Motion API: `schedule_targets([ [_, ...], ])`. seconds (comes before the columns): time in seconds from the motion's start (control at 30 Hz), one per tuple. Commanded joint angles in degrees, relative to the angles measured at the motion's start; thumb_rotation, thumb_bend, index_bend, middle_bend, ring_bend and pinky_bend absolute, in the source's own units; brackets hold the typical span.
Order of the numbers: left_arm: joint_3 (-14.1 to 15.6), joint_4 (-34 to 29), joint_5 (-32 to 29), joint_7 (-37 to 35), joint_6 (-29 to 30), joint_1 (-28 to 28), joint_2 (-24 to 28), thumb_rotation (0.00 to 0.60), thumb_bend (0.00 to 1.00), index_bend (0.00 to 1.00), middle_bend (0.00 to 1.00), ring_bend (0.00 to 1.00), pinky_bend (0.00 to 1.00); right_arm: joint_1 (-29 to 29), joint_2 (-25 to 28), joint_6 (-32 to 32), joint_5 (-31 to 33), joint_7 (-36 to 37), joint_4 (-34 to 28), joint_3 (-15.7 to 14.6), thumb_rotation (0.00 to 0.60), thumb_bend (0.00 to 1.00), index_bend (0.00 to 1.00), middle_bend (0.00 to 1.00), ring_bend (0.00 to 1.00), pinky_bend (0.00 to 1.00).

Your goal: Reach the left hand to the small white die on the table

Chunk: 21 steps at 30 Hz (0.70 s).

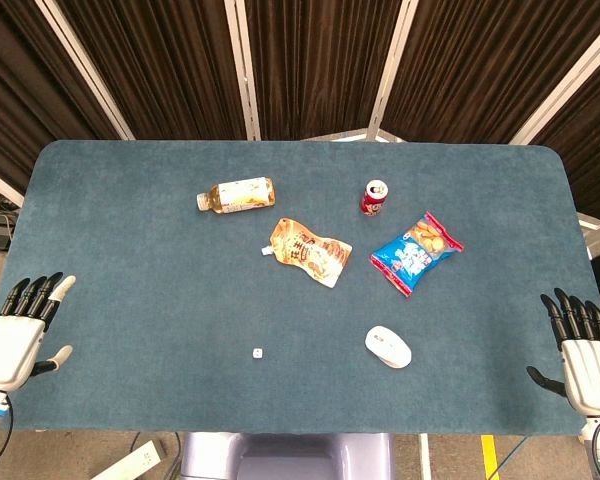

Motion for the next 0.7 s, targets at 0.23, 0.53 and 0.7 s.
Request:
schedule_targets([
  [0.23,0.0,0.1,0.1,0.1,-0.2,-0.1,-0.2,0.600,0.24,0.00,0.00,0.00,0.00,-0.2,0.0,0.1,0.1,0.0,0.0,-0.1,0.600,0.02,0.00,0.00,0.00,0.00],
  [0.53,0.3,2.8,6.9,-3.6,0.5,-2.2,-0.9,0.600,0.28,0.00,0.12,0.26,0.44,0.0,0.0,-0.5,1.0,-0.2,-0.1,0.3,0.600,0.02,0.00,0.00,0.00,0.00],
  [0.7,-0.2,5.0,8.0,-4.8,-1.8,-4.6,-3.5,0.600,0.49,0.00,0.69,0.76,0.83,0.1,-0.1,-0.7,1.5,-0.2,0.0,0.5,0.600,0.02,0.00,0.00,0.00,0.00],
])
